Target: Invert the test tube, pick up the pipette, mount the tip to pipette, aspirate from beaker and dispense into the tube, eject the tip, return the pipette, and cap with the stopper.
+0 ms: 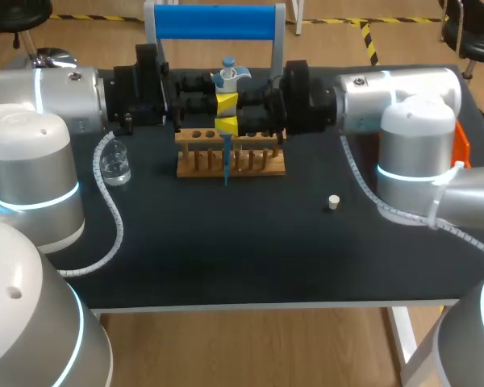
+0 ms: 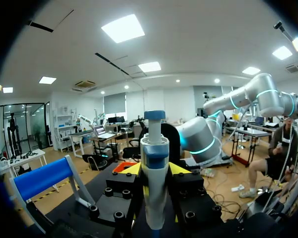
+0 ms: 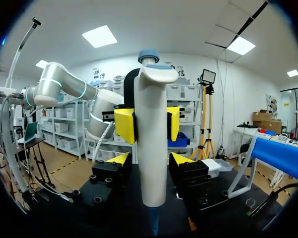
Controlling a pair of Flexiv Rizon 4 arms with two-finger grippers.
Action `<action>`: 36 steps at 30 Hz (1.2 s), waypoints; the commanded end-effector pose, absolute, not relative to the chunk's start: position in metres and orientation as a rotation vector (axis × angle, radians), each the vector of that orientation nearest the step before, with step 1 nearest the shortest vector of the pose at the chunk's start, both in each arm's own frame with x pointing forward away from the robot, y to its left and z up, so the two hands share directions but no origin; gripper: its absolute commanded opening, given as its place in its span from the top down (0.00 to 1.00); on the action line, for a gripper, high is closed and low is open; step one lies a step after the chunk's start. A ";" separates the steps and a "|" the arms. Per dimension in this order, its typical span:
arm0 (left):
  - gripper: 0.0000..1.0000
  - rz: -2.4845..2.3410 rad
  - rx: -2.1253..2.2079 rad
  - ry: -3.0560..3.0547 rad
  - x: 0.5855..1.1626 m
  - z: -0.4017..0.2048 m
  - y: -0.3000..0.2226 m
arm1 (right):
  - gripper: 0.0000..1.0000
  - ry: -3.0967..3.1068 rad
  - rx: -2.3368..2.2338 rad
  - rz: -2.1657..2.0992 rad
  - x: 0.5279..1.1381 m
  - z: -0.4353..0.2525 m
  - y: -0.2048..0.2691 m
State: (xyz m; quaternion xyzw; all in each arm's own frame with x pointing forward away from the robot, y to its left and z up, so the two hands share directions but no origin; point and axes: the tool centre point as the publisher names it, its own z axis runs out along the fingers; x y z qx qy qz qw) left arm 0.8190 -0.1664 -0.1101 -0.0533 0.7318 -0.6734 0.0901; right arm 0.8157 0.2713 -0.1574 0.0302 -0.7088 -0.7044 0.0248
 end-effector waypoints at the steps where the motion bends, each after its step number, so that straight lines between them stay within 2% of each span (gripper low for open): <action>1: 1.00 -2.003 -0.160 2.170 0.818 -0.110 -0.166 | 0.53 -2.190 0.096 -2.178 0.817 -0.158 0.273; 9: 1.00 -2.003 -0.160 2.170 0.818 -0.110 -0.166 | 0.60 -2.181 0.106 -2.185 0.817 -0.158 0.273; 10: 1.00 -2.003 -0.160 2.170 0.818 -0.110 -0.166 | 0.65 -2.179 0.107 -2.186 0.817 -0.158 0.273; 11: 1.00 -2.003 -0.160 2.170 0.818 -0.110 -0.166 | 0.80 -2.179 0.108 -2.187 0.817 -0.158 0.273; 12: 1.00 -2.003 -0.160 2.170 0.818 -0.110 -0.166 | 1.00 -2.179 0.108 -2.187 0.817 -0.158 0.273; 20: 1.00 -2.003 -0.160 2.170 0.818 -0.110 -0.166 | 1.00 -2.168 0.113 -2.197 0.817 -0.157 0.271; 22: 0.00 -2.003 -0.160 2.170 0.818 -0.110 -0.166 | 1.00 -2.168 0.113 -2.198 0.817 -0.157 0.270; 30: 0.00 -2.003 -0.160 2.170 0.818 -0.110 -0.166 | 1.00 -2.161 0.124 -2.196 0.820 -0.158 0.249; 36: 0.00 -2.003 -0.160 2.170 0.818 -0.110 -0.166 | 1.00 -2.176 0.171 -2.171 0.828 -0.157 0.211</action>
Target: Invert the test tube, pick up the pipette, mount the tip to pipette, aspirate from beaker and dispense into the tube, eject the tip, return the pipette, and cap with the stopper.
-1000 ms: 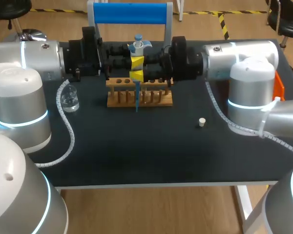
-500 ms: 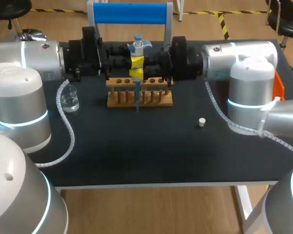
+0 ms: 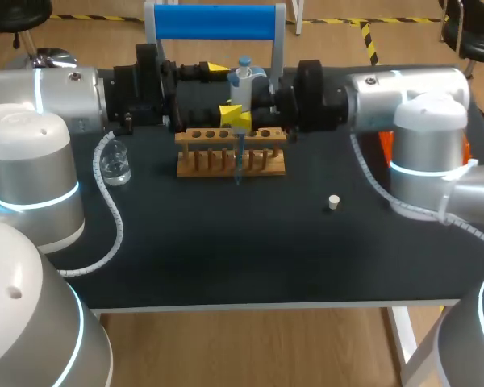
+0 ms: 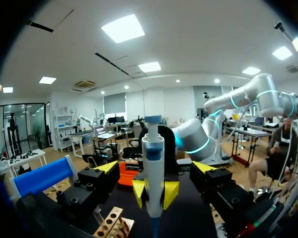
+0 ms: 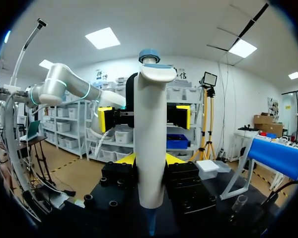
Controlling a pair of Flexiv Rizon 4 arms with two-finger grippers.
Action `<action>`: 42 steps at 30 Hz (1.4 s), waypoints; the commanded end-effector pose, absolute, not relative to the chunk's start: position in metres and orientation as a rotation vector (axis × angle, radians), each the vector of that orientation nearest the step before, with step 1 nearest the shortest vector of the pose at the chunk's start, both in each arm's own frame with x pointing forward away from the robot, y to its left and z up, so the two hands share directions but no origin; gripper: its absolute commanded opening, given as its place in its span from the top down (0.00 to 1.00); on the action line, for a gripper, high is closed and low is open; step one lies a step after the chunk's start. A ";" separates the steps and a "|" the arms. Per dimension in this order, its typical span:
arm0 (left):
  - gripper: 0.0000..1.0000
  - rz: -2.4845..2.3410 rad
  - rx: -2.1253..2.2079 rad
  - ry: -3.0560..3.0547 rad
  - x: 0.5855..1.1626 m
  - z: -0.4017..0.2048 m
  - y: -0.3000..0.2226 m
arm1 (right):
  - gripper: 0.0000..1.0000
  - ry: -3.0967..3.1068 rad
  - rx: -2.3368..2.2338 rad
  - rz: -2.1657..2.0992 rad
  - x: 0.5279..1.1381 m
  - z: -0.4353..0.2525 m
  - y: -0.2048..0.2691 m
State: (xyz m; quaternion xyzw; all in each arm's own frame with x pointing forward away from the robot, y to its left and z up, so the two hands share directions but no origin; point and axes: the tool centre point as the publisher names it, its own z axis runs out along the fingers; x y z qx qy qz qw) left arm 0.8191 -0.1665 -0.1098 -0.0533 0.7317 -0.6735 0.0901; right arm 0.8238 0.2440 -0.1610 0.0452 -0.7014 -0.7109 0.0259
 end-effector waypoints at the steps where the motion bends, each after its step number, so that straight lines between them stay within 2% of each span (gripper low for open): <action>1: 0.00 -2.003 -0.160 2.170 0.818 -0.110 -0.166 | 1.00 -2.177 0.176 -2.168 0.829 -0.157 0.205; 22: 0.00 -2.003 -0.160 2.170 0.818 -0.110 -0.166 | 1.00 -2.281 0.231 -2.033 0.909 -0.159 0.027; 42: 0.00 -2.003 -0.160 2.170 0.818 -0.110 -0.166 | 1.00 -2.309 0.220 -2.077 0.938 -0.138 -0.099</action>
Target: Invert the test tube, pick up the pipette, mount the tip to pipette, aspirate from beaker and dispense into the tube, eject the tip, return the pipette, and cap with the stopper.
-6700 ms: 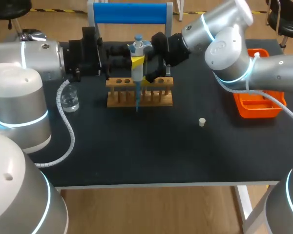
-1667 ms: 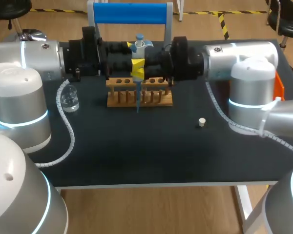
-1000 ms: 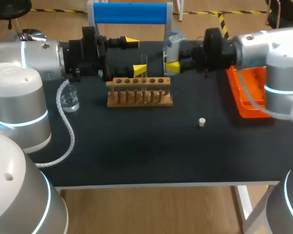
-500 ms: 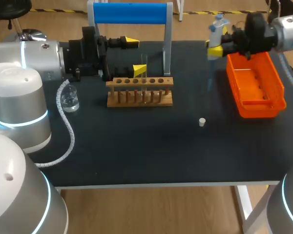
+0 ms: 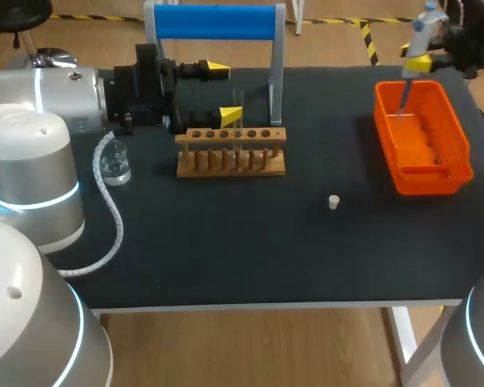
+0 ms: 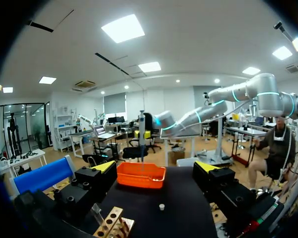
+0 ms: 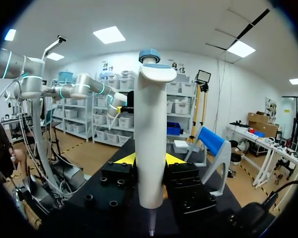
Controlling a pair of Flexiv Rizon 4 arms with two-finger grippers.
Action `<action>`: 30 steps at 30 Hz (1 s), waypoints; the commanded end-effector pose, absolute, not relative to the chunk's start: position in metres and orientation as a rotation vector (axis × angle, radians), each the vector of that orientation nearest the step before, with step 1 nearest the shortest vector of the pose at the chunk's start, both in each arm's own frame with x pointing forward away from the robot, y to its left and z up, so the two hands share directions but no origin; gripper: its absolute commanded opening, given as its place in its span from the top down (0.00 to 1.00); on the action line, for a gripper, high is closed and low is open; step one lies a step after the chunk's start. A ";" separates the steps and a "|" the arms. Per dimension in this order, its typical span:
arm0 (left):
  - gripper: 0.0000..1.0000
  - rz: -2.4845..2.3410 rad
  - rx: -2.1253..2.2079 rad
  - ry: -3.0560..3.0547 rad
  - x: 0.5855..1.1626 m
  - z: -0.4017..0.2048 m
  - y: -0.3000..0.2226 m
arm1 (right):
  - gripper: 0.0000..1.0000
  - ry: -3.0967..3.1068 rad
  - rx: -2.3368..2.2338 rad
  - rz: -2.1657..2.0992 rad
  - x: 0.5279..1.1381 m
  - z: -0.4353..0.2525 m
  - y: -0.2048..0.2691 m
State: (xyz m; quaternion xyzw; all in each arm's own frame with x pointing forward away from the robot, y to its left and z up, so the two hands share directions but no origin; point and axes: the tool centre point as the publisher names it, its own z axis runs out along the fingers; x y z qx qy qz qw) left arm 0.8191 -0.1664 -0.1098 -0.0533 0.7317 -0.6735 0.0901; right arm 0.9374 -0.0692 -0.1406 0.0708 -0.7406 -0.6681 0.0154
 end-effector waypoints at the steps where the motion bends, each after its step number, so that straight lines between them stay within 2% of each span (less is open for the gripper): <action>1: 0.00 -2.003 -0.160 2.170 0.818 -0.110 -0.166 | 1.00 -2.304 0.212 -2.081 0.938 -0.138 -0.103; 10: 0.00 -2.003 -0.160 2.170 0.818 -0.110 -0.166 | 1.00 -2.295 0.209 -2.089 0.941 -0.141 -0.129; 30: 0.00 -2.003 -0.160 2.170 0.818 -0.110 -0.166 | 1.00 -2.219 0.188 -2.165 0.938 -0.146 -0.141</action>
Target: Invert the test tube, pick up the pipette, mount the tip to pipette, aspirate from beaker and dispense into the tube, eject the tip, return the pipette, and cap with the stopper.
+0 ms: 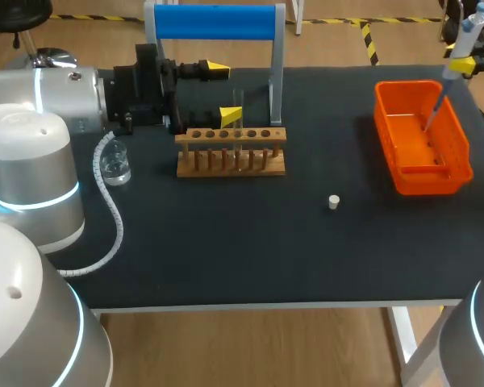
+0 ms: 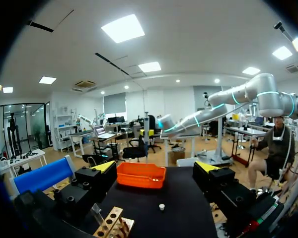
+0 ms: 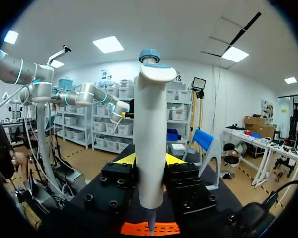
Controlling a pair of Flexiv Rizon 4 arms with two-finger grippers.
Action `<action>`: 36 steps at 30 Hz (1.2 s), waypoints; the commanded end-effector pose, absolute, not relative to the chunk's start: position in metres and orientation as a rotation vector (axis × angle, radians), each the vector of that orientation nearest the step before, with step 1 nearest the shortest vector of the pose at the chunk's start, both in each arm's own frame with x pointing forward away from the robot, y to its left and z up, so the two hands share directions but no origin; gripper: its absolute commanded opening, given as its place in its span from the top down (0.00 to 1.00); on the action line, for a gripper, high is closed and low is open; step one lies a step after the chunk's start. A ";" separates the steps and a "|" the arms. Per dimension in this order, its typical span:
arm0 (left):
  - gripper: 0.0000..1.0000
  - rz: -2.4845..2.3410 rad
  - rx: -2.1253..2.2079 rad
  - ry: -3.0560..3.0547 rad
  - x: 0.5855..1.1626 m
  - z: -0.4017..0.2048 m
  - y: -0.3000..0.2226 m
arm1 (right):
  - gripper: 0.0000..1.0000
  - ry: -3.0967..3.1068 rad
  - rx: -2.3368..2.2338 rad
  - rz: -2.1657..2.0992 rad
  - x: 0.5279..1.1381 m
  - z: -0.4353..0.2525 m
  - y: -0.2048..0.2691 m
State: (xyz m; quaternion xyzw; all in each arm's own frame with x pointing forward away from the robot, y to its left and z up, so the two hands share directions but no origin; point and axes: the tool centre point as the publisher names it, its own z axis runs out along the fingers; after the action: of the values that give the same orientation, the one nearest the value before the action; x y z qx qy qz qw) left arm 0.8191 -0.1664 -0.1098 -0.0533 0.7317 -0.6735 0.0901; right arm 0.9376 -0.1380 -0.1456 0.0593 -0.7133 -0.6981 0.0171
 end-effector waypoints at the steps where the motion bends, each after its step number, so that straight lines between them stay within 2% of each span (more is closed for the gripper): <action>1: 0.00 -2.003 -0.160 2.170 0.818 -0.110 -0.166 | 1.00 -2.220 0.188 -2.165 0.938 -0.146 -0.141; 36: 0.00 -2.003 -0.160 2.170 0.818 -0.110 -0.166 | 1.00 -2.208 0.186 -2.163 0.938 -0.146 -0.140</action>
State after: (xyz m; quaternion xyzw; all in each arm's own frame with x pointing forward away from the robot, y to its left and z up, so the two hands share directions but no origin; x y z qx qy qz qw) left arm 0.8190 -0.1665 -0.1098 -0.0533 0.7317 -0.6735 0.0901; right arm 0.9362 -0.1392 -0.1460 0.0589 -0.7124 -0.6990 0.0213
